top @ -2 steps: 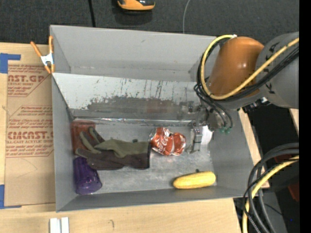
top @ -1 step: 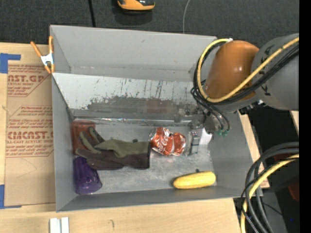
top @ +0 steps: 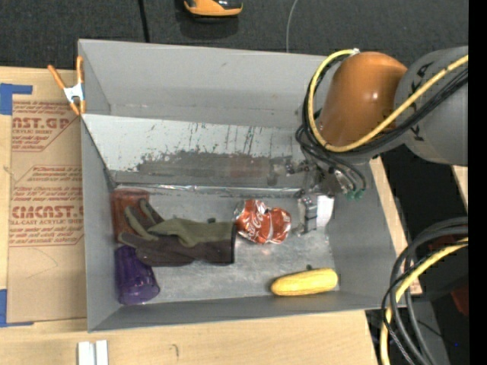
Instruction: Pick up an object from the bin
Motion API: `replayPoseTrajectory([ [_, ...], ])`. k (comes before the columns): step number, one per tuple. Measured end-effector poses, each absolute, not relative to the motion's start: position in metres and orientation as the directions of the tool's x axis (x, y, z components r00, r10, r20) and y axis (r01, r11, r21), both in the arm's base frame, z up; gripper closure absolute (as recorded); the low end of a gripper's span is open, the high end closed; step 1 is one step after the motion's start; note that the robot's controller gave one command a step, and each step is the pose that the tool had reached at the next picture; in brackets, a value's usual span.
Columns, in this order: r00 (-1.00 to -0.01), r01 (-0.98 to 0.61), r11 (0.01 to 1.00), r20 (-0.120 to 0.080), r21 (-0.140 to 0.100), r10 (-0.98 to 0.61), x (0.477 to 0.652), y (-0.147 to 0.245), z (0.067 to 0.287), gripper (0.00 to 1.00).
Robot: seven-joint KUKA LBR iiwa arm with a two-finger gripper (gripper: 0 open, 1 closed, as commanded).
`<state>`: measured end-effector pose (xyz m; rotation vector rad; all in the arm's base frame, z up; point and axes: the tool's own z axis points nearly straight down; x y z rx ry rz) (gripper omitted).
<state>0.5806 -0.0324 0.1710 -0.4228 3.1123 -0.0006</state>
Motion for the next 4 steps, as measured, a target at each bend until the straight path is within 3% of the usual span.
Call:
replayPoseTrajectory([
  [1, -0.956, -0.293, 0.956, -0.011, -0.002, -0.293, 0.576, -0.02, 0.129, 0.0],
  [2, -0.87, -0.493, 0.87, -0.004, -0.001, -0.493, 0.56, -0.002, 0.071, 1.0],
  [3, -0.87, -0.493, 0.87, -0.004, -0.001, -0.493, 0.56, -0.002, 0.071, 1.0],
  [4, -0.872, -0.49, 0.872, -0.004, -0.001, -0.49, 0.547, 0.017, 0.214, 1.0],
])
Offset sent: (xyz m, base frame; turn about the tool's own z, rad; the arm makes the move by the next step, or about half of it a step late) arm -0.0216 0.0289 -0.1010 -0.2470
